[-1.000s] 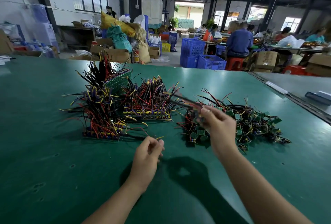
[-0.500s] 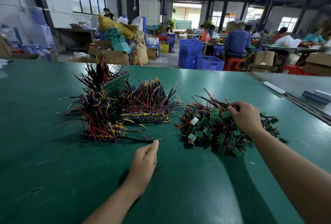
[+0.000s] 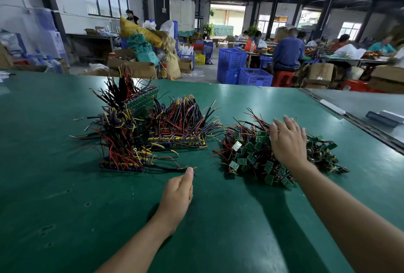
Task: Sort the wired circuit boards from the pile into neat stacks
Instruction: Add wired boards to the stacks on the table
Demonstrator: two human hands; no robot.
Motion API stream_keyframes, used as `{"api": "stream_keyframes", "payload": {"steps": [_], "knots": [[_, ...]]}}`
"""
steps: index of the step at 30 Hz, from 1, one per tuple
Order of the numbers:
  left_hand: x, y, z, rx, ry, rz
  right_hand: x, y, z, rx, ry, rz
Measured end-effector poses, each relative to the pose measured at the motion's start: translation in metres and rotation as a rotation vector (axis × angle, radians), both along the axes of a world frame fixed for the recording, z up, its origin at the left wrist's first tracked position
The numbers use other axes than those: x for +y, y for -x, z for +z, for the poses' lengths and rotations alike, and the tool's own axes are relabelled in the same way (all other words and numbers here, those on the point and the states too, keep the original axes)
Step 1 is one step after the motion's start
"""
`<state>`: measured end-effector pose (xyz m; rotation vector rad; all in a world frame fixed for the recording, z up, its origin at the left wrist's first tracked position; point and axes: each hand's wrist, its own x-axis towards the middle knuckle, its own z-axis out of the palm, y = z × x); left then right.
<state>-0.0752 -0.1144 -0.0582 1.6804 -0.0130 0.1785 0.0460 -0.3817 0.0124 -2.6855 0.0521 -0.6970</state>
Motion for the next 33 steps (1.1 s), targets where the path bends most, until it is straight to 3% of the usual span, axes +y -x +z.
{"api": "stream_keyframes", "payload": {"steps": [2,4,7,12,17,25,30,33], "knots": [[0.000,-0.001,-0.001,-0.011,-0.011,0.004,0.029,0.020,-0.004,-0.193,-0.147,0.075],[0.000,-0.002,-0.002,-0.026,-0.014,0.016,0.065,0.045,-0.013,-0.199,-0.330,0.221],[0.000,-0.003,-0.003,-0.034,0.035,0.039,0.110,0.078,-0.030,0.008,-0.545,0.406],[0.003,-0.003,-0.003,-0.060,0.155,0.170,0.143,0.097,-0.057,0.444,-0.870,0.479],[0.019,-0.001,-0.005,-0.115,0.038,0.413,0.135,0.099,-0.064,0.479,-0.935,0.462],[0.089,-0.036,0.008,0.041,-0.091,0.911,0.133,0.108,-0.066,0.510,-1.055,0.680],[0.144,-0.054,0.013,0.100,-0.488,0.978,0.136,0.111,-0.066,0.452,-1.056,0.726],[0.168,-0.067,0.023,0.085,-0.589,0.822,0.136,0.110,-0.067,0.457,-1.034,0.743]]}}
